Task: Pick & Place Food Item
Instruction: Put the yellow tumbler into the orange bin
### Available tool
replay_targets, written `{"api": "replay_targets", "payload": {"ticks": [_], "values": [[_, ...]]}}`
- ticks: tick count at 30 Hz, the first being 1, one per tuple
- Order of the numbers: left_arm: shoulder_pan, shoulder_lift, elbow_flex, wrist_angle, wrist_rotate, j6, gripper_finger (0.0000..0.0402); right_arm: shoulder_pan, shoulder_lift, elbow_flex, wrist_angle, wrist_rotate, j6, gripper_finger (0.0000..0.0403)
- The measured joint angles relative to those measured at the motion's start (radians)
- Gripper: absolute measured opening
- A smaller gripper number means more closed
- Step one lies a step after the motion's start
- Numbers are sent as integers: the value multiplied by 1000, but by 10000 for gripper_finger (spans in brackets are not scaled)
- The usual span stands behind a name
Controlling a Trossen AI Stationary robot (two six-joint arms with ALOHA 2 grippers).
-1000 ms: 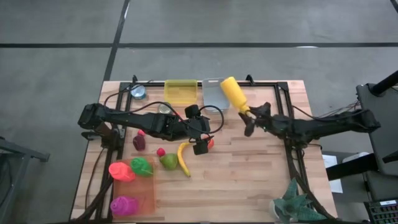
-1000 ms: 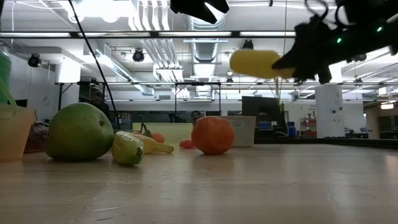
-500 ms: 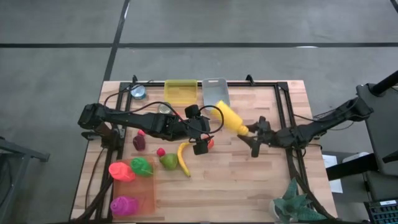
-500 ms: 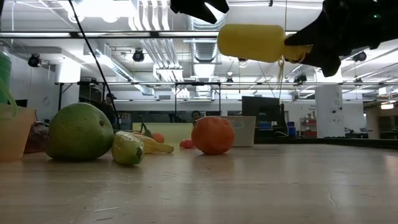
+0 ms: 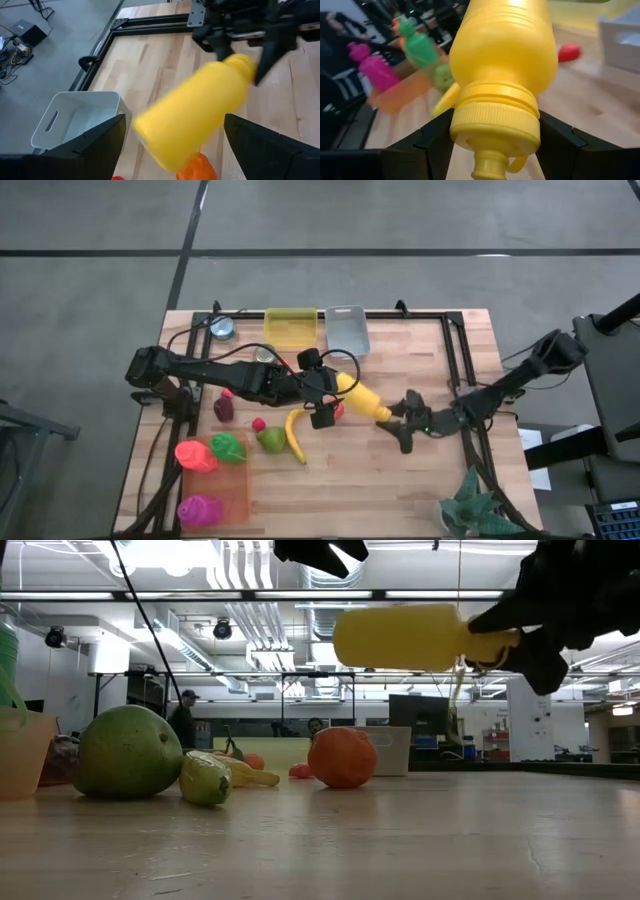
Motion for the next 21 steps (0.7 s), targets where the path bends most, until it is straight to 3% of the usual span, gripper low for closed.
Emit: {"api": "replay_targets", "payload": {"ticks": [9, 13, 21], "values": [[0, 0, 0, -1, 0, 0, 342, 73, 208, 198, -45, -19, -30, 224], [0, 0, 0, -4, 0, 0, 342, 84, 294, 318, -185, -84, -3, 224], [0, 0, 0, -4, 0, 0, 342, 111, 418, 576, -513, -111, 49, 224]]}}
